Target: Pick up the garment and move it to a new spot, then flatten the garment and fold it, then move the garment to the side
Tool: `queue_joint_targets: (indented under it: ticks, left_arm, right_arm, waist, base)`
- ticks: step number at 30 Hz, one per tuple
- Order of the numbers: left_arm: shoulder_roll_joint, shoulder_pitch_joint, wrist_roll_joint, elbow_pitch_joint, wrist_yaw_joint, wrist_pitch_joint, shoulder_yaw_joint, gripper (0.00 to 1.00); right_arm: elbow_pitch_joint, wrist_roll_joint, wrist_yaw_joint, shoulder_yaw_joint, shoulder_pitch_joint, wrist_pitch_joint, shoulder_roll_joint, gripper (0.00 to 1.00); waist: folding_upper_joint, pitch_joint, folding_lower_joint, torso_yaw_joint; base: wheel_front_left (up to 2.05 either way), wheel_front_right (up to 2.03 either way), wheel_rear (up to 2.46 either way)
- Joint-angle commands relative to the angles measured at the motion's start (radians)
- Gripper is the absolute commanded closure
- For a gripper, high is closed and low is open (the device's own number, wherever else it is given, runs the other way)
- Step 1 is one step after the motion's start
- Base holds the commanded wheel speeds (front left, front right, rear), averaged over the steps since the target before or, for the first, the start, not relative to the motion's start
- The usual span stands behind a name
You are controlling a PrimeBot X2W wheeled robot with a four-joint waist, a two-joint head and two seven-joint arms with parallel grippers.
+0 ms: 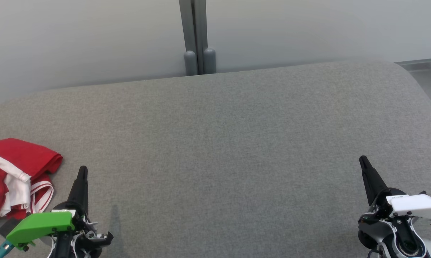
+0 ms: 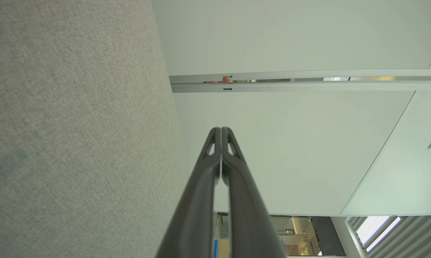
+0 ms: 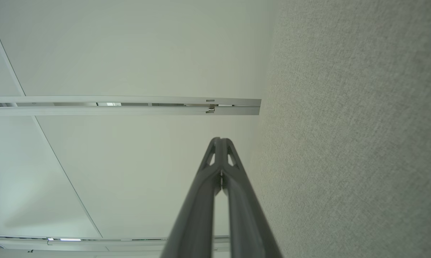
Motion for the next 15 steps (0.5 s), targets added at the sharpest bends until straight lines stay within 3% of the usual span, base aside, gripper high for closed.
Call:
queue_joint_targets:
  ticks: [1, 15]
  left_arm:
    - [0.006, -0.007, -0.004, -0.002, -0.006, 0.003, 0.002, 1.0]
    - [0.006, -0.007, -0.004, -0.002, -0.006, 0.003, 0.002, 1.0]
  right_arm:
    - [-0.003, 0.003, 0.0, -0.001, 0.01, 0.001, -0.005, 1.0]
    - [-0.003, 0.003, 0.0, -0.001, 0.01, 0.001, -0.005, 1.0]
  waist:
    - [0.0, 0.0, 0.0, 0.0]
    - [0.0, 0.0, 0.0, 0.0]
  base:
    - [0.0, 0.0, 0.0]
    - [0.0, 0.0, 0.0]
